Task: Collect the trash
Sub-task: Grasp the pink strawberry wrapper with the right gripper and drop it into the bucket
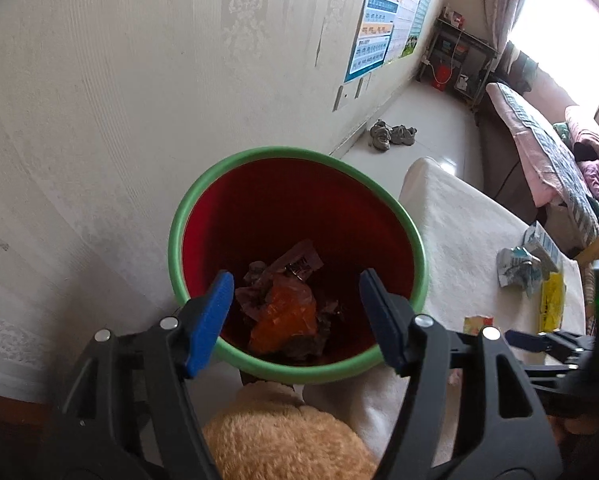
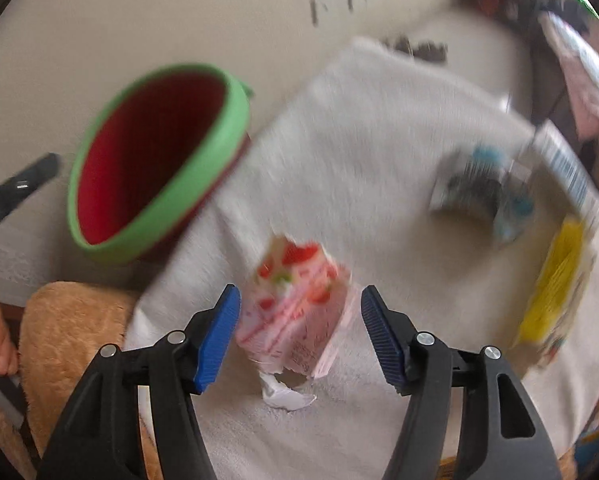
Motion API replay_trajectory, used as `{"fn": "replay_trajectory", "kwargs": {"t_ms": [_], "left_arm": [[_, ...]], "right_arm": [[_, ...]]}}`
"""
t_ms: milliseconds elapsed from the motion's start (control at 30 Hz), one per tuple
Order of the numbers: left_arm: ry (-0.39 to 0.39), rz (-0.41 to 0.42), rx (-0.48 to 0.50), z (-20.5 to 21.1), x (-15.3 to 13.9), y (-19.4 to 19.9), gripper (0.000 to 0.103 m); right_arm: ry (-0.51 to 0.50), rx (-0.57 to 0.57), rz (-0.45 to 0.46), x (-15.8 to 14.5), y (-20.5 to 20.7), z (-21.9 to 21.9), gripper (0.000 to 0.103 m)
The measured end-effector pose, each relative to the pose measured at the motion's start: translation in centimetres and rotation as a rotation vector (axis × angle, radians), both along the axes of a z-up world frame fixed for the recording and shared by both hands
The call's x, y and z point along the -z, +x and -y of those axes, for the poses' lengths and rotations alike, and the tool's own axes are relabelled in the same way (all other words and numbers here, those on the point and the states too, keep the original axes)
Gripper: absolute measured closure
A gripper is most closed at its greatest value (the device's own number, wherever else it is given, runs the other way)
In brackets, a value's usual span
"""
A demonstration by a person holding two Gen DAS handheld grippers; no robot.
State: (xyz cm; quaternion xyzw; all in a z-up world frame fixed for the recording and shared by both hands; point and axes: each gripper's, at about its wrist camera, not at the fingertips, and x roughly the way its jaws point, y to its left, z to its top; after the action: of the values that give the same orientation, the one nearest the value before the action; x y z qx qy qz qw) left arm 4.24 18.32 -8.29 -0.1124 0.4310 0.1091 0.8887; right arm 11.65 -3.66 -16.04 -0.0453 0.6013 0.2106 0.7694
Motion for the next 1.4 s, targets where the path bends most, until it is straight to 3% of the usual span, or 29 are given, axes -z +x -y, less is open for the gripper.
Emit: {"fn": "replay_trajectory", "kwargs": {"t_ms": [467,633,933,1167,1400], "left_arm": [[-0.043,-0.013,-0.017,1.0,0.4,-2.3,0.036],[-0.056,-0.014,-0.012,1.3,0.8,-2.5,0.036],[-0.092,-0.039,-0.059,0.5,2.1,-2.8,0.036],[-0.110,-0.045,-0.084,0.0,2.3,-3.1,0.036],[-0.098,-0.067,-0.077,0.2,2.6,-2.7,0.036]], "right_arm": [[0.135,0.106,-0.118,1.5,1.5,1.5,0.036],[0.145,0.083,-0.104,1.2,1.1,1.2,0.043],[0.262,0.042,0.038,-4.5,3.0,-3.3,0.045],[0.341,-0.029,0.118,-8.2,4.5,-8.4,0.032],[0.334,0.031,0.121,-8.4,3.1,-3.3,0.031]]}}
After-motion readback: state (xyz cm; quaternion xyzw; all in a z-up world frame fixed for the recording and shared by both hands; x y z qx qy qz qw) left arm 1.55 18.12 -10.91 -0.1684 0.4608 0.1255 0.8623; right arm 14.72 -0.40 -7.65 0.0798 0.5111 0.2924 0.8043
